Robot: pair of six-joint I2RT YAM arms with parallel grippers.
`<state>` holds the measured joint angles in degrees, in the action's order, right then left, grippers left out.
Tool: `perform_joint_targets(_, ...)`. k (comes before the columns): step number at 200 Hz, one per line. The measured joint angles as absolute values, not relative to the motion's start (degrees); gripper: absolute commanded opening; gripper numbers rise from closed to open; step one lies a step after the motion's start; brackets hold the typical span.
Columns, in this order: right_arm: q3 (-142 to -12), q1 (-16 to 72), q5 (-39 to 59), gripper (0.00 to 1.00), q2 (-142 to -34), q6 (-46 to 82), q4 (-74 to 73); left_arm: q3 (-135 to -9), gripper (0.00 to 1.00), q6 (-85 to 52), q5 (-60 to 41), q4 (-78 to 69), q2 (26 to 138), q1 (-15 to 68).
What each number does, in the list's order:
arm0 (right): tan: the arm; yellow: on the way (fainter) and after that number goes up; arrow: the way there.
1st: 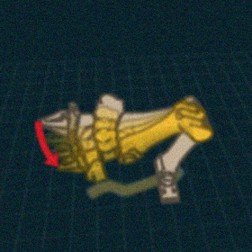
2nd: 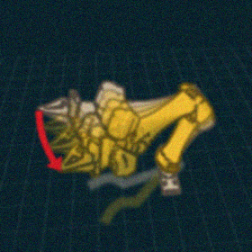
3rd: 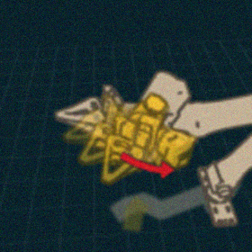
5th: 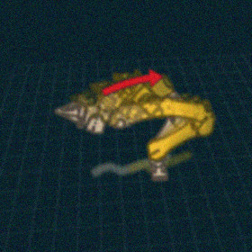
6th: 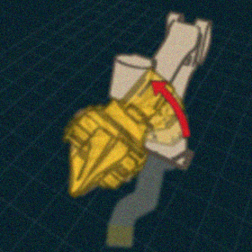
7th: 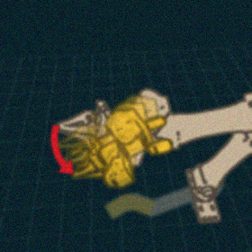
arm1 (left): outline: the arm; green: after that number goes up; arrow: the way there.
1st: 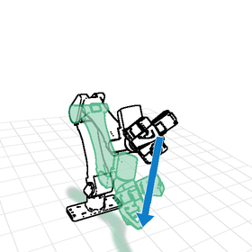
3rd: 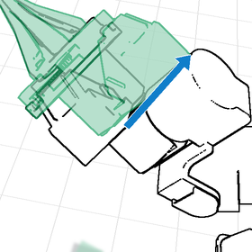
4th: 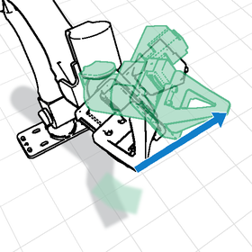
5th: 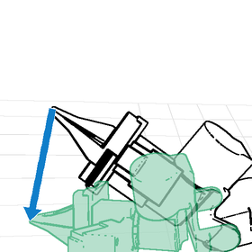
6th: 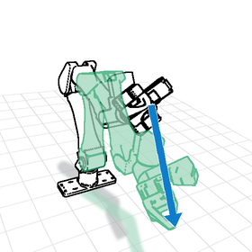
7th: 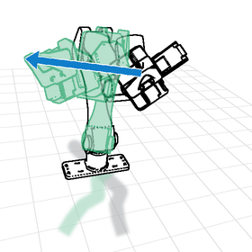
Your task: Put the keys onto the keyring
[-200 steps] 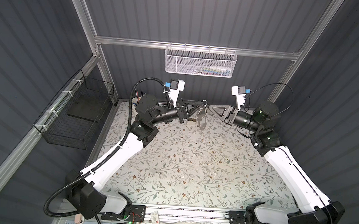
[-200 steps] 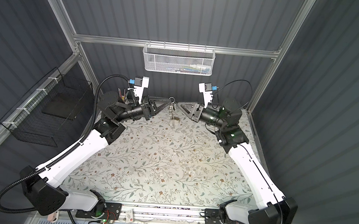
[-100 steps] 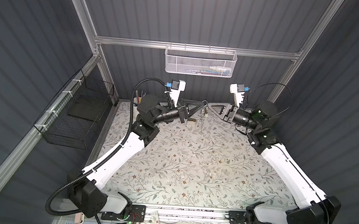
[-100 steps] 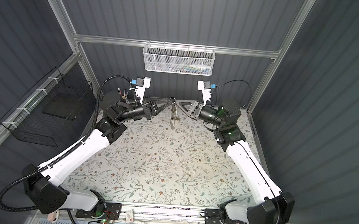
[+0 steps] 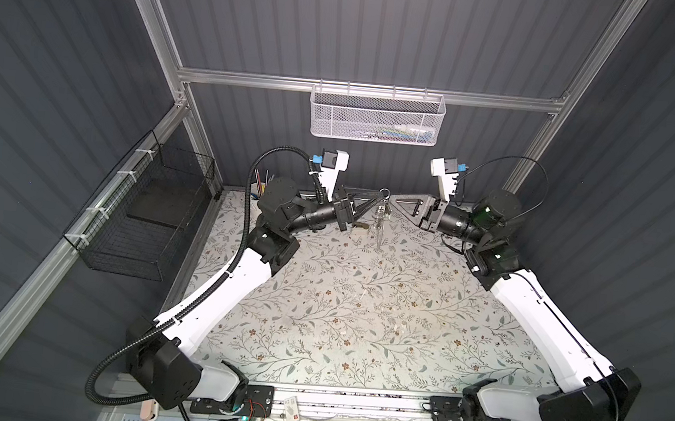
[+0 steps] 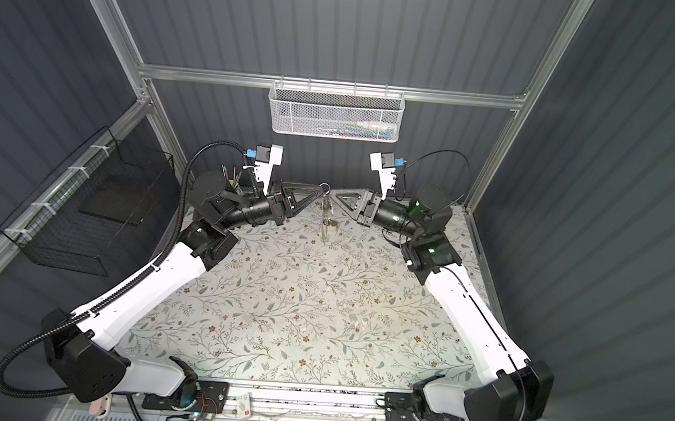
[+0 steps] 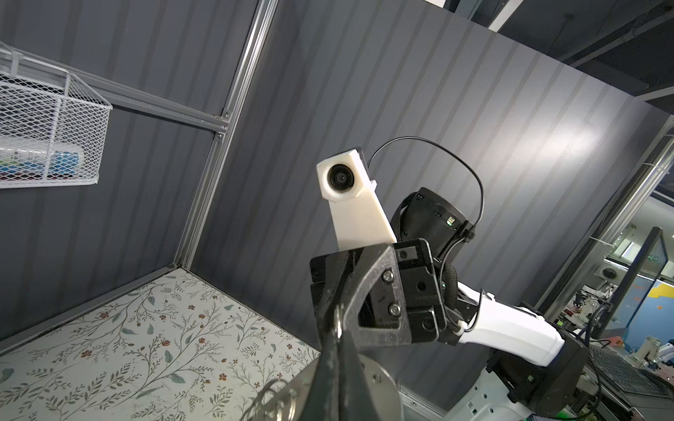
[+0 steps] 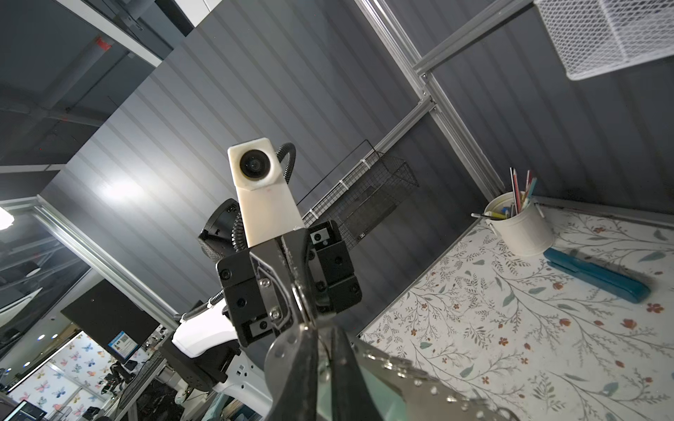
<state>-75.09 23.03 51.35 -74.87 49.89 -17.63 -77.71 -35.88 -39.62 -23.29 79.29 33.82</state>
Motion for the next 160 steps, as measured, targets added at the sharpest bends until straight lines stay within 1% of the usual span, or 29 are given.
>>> perform_joint_targets(37,-75.1,23.0,51.5,0.05,-74.9,50.0,-17.6,-77.7,0.00,-35.9,-39.6,-23.3,79.3,33.8)
perform_joint_targets(60,-75.1,23.0,51.7,0.05,-75.0,50.0,-17.6,-77.7,0.00,-35.9,-39.6,-23.3,79.3,33.8)
perform_joint_targets(147,-75.1,23.7,52.0,0.07,-76.7,50.0,-18.7,-77.7,0.00,-37.3,-39.4,-23.5,79.8,33.3)
perform_joint_targets(160,-75.4,23.8,52.1,0.09,-77.0,50.0,-18.7,-77.7,0.00,-37.4,-39.4,-23.7,79.8,33.2)
